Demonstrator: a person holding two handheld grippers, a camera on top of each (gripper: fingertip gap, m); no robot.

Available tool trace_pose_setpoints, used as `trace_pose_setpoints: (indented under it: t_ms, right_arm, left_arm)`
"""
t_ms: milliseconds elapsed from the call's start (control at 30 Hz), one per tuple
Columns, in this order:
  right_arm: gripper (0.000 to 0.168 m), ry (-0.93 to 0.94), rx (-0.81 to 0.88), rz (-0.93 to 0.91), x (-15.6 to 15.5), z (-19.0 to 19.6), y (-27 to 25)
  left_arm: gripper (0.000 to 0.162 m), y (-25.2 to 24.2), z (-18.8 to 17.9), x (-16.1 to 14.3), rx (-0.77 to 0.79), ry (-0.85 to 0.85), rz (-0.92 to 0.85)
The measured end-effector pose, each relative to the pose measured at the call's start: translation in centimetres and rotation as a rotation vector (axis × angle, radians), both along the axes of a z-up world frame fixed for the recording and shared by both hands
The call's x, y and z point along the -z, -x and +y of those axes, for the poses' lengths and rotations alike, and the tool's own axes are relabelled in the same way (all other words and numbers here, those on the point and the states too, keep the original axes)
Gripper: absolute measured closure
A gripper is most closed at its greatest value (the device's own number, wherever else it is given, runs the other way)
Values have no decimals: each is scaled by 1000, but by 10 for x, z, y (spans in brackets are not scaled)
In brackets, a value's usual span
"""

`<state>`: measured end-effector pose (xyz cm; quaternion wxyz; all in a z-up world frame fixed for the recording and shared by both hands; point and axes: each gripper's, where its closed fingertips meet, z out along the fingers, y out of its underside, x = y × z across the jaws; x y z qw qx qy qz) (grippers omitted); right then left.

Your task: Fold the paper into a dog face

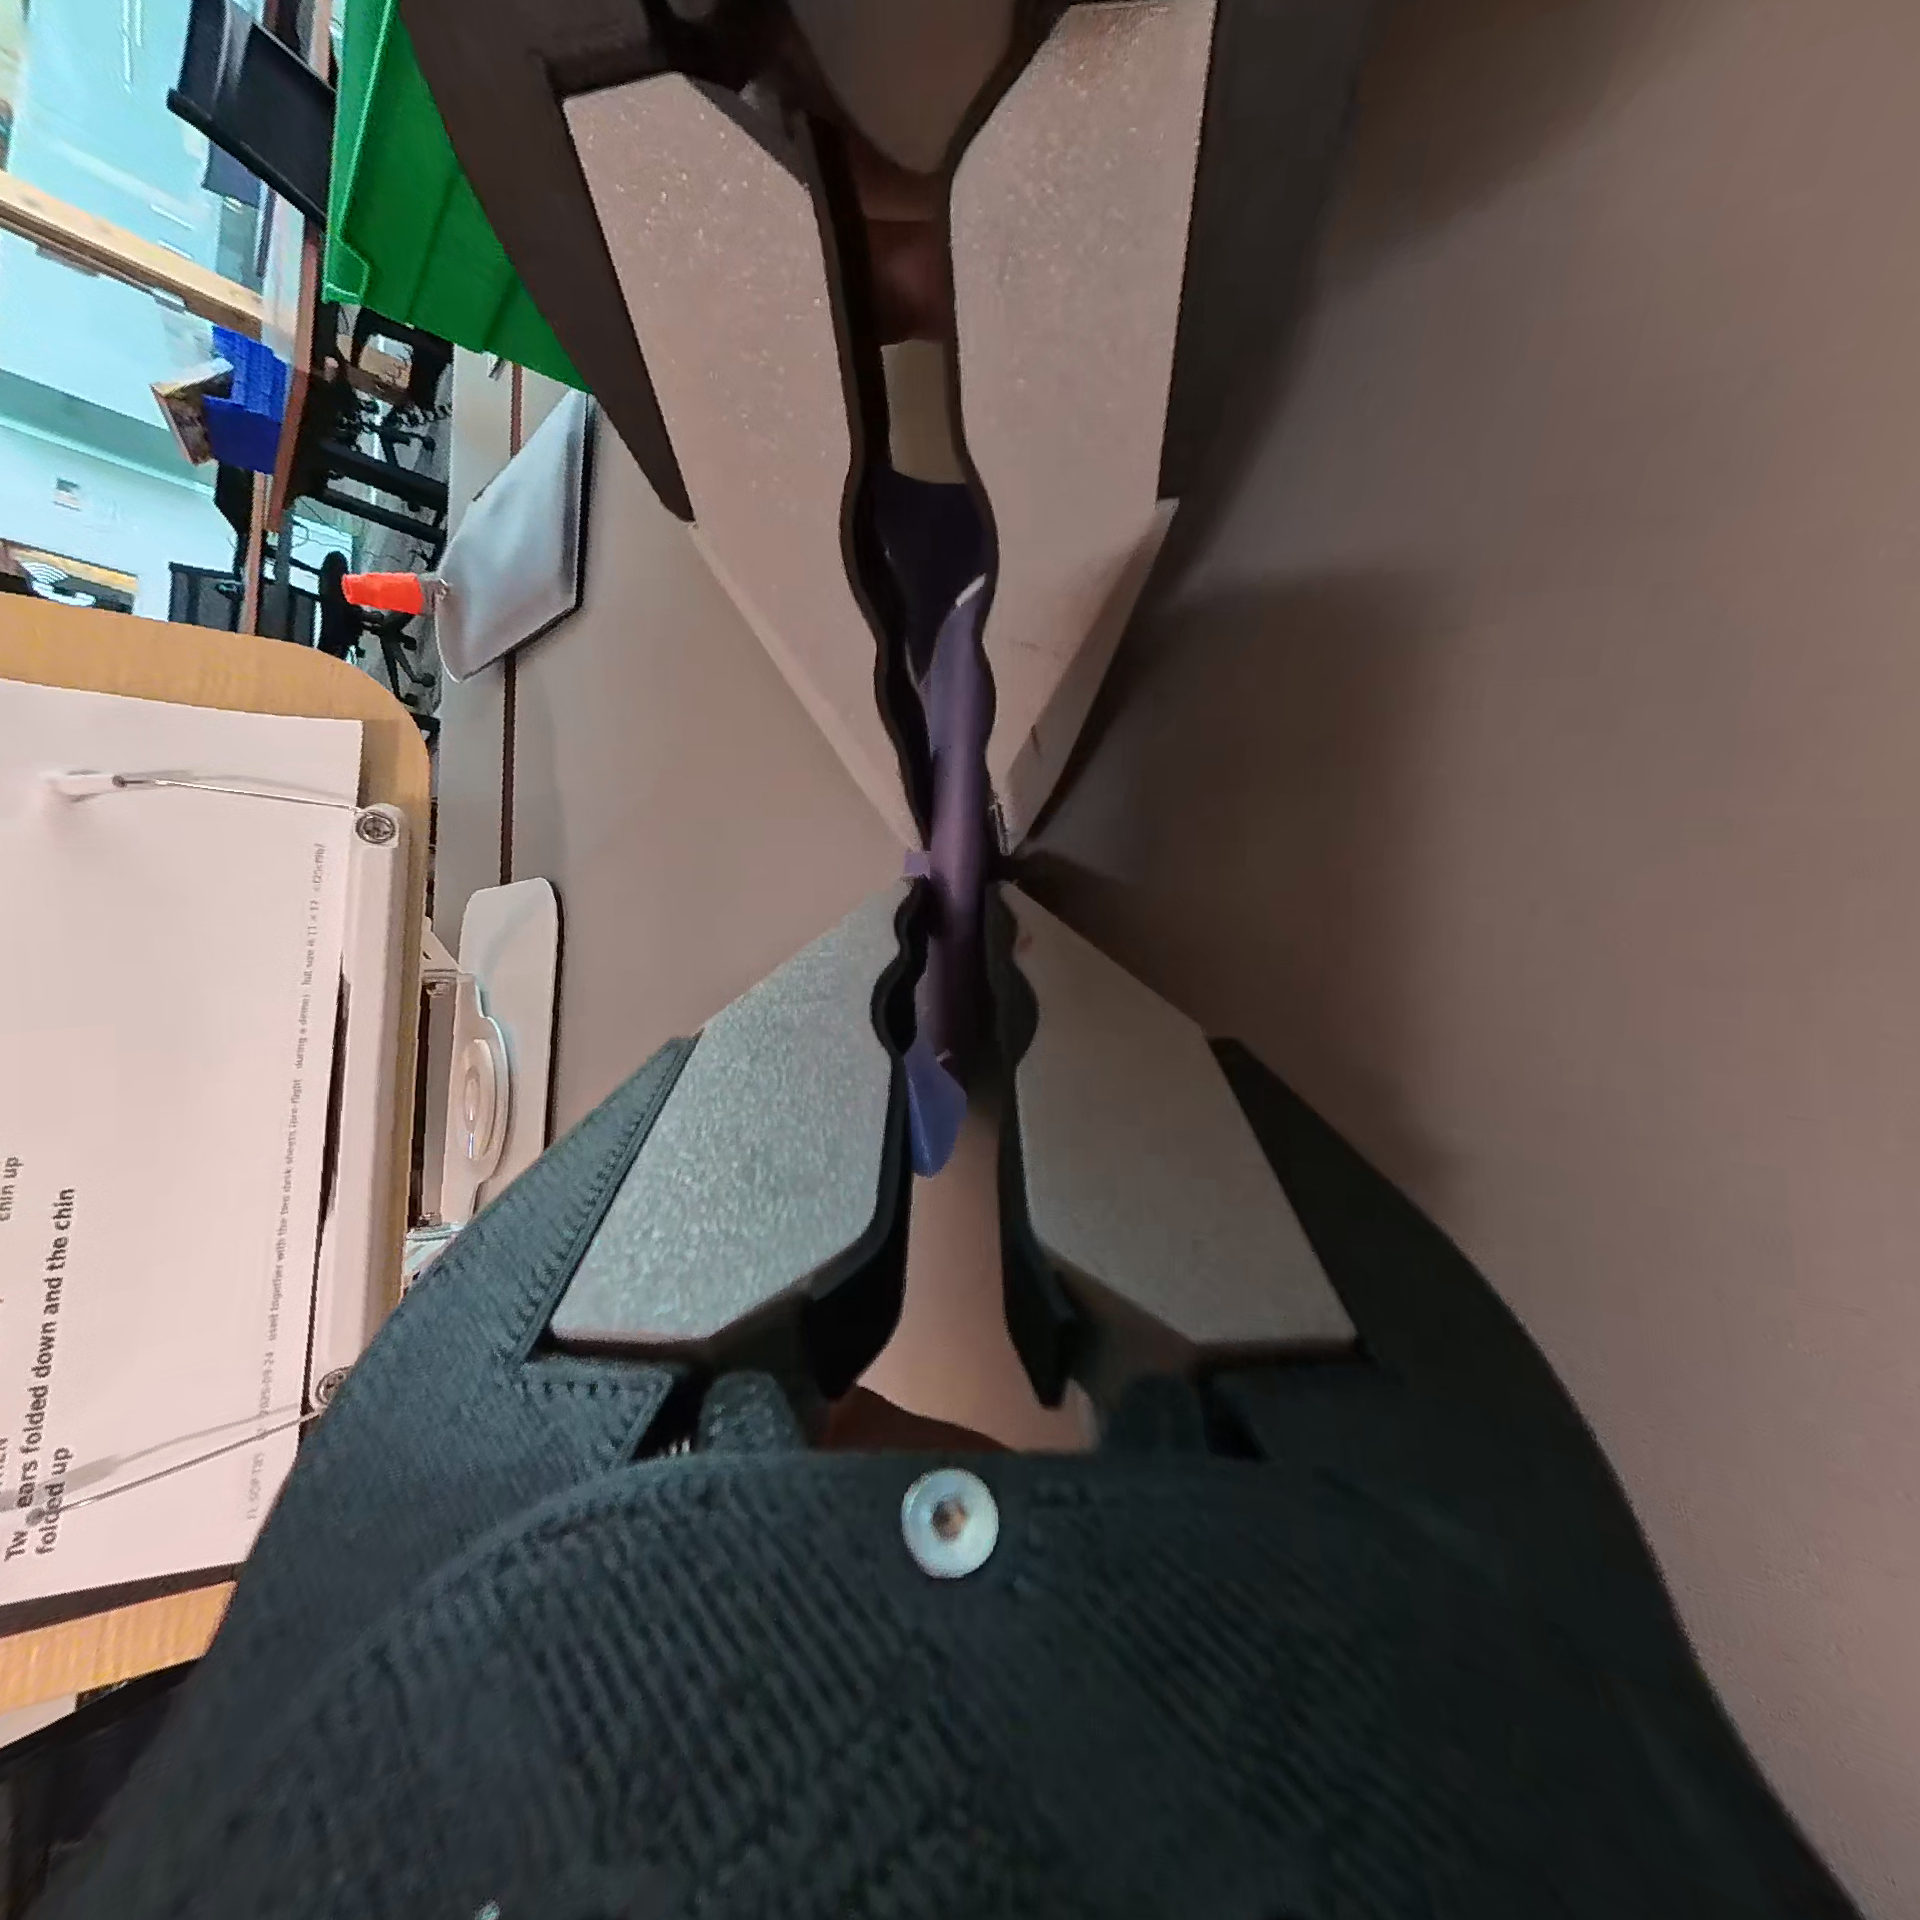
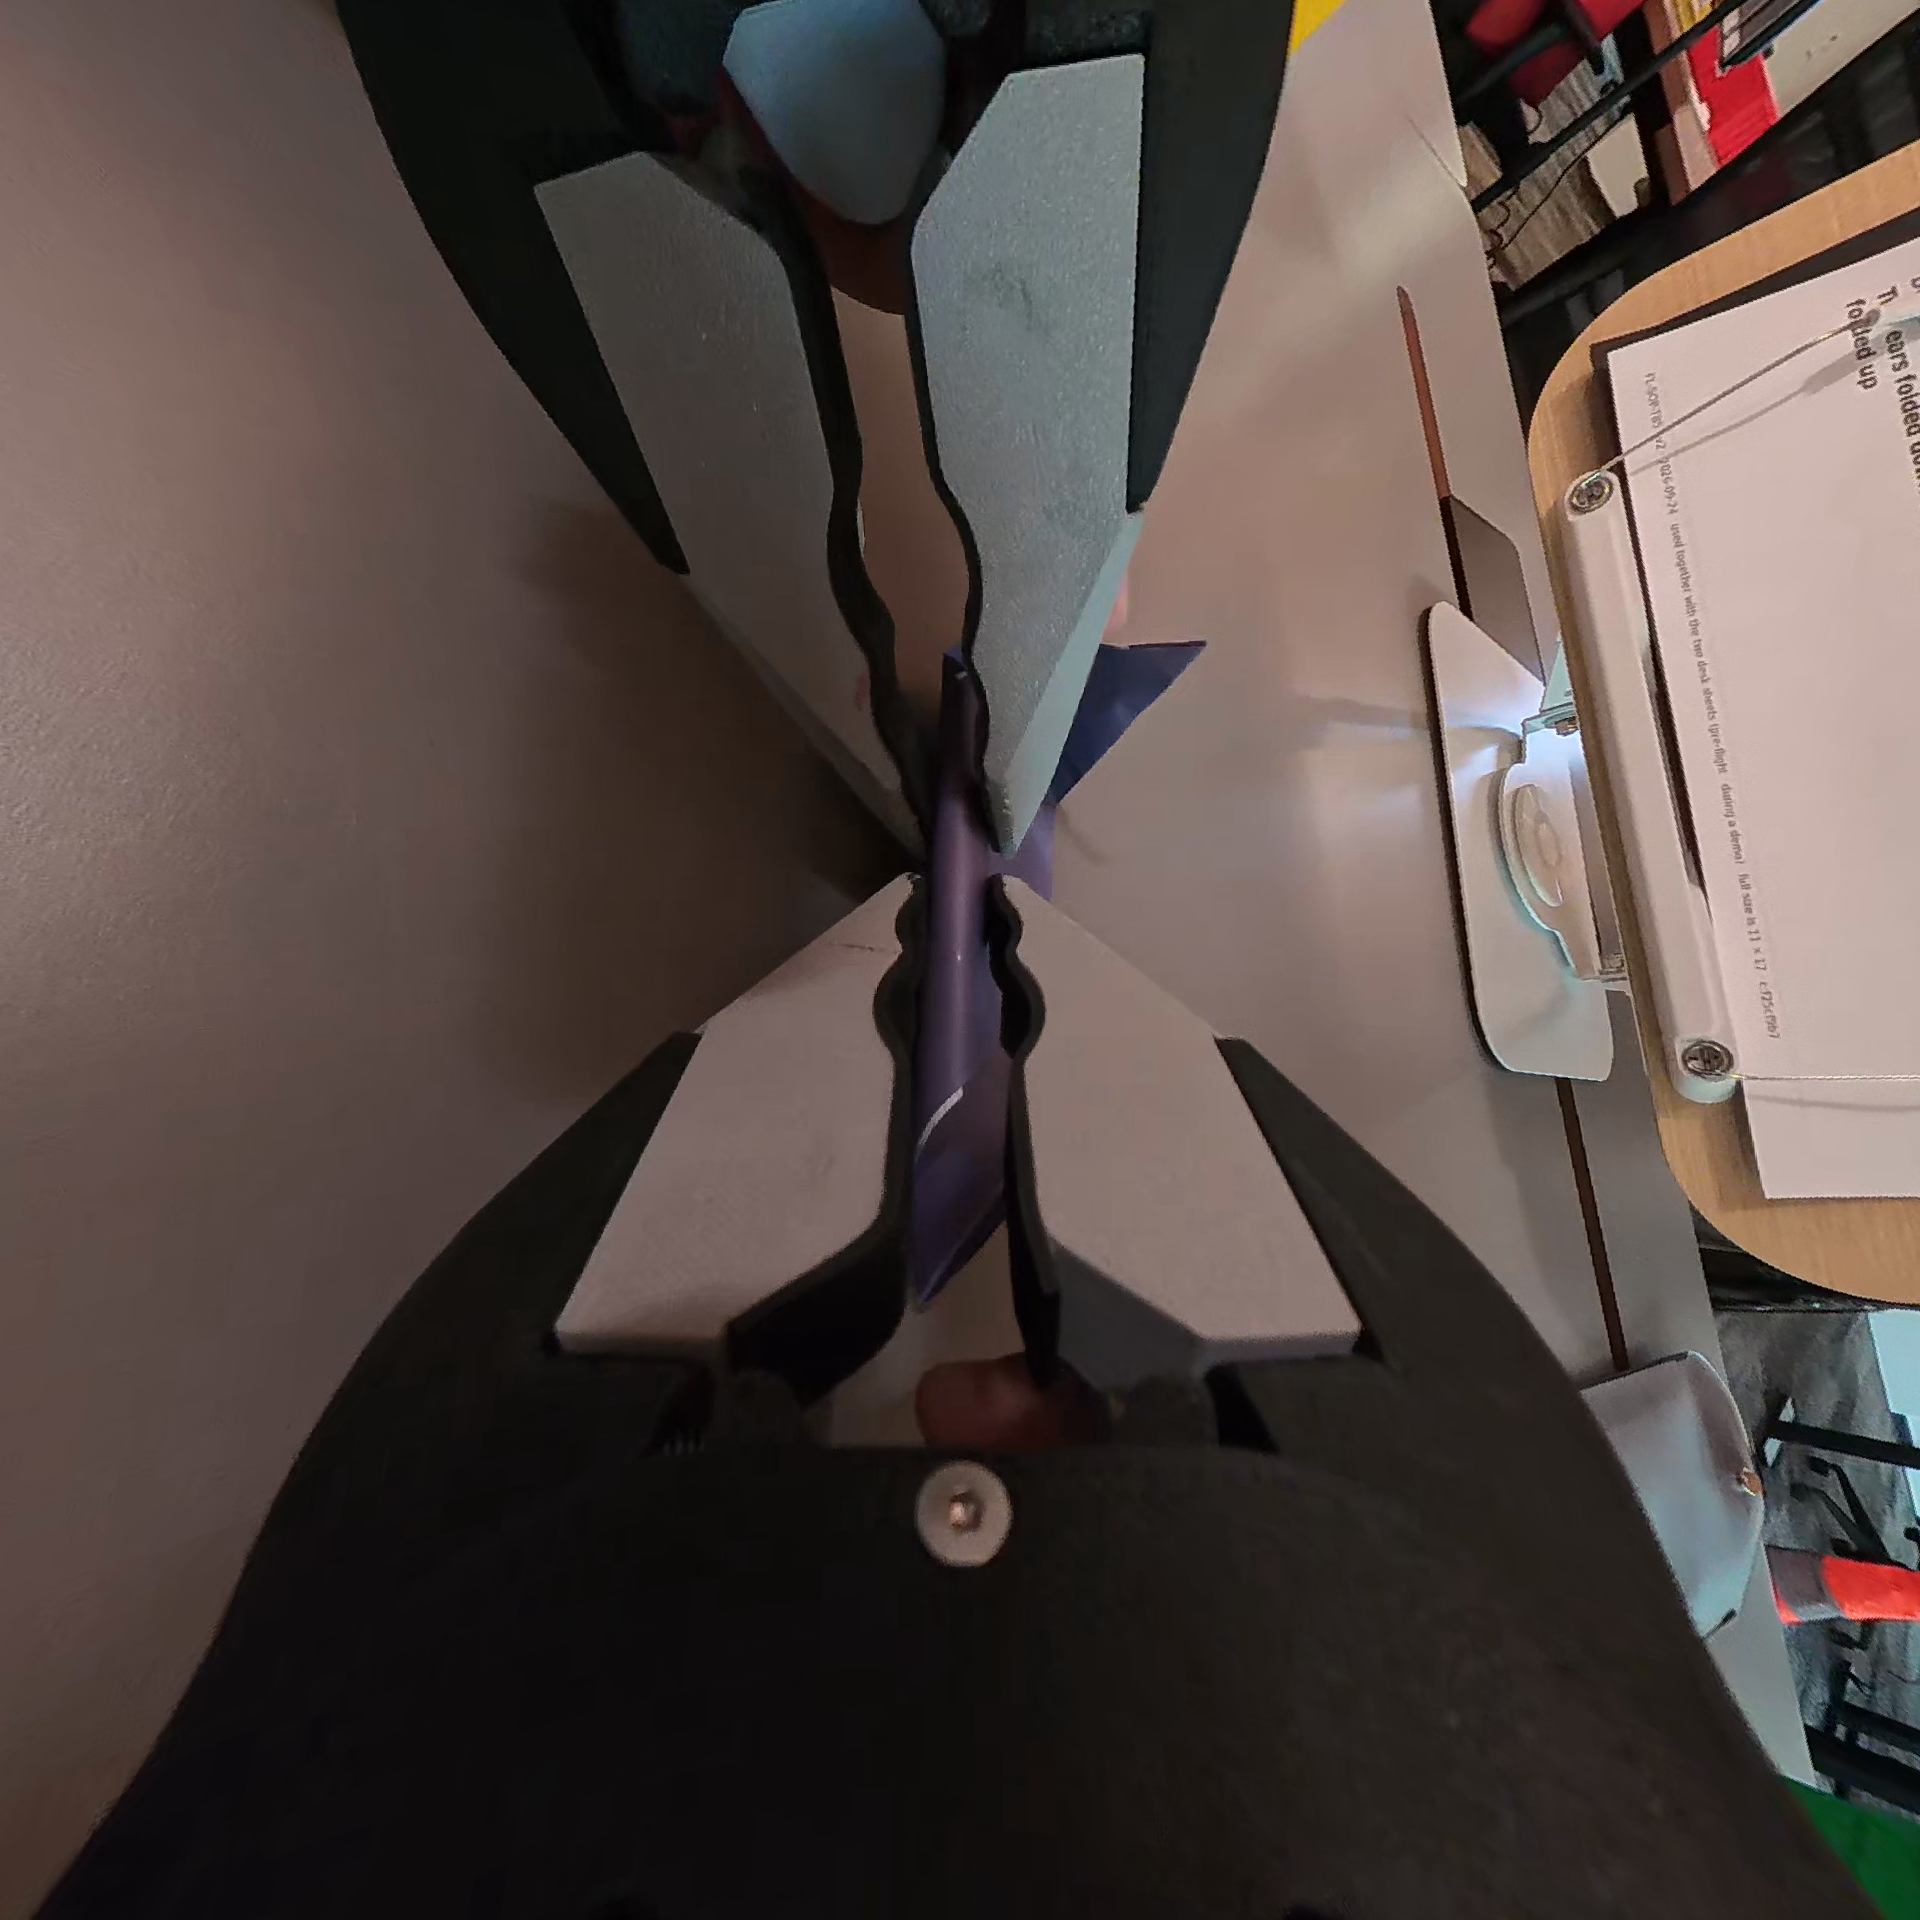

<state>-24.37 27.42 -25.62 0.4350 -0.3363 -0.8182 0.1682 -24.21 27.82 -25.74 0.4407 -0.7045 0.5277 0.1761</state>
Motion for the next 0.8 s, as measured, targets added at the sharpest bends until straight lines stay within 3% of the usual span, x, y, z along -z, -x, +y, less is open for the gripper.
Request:
trace_pose_setpoints:
  t_ms: [533,767,800]
  right_arm:
    - [168,7,-30,24,-6,1,-3]
    - [168,30,-38,29,-7,2,-5]
    - [162,32,-40,27,-8,2,-6]
  left_arm:
    - [161,-3,0,-4,12,29,-40]
    - [162,-2,-2,-5,12,35,-77]
    - [162,-2,-2,-5,6,38,-77]
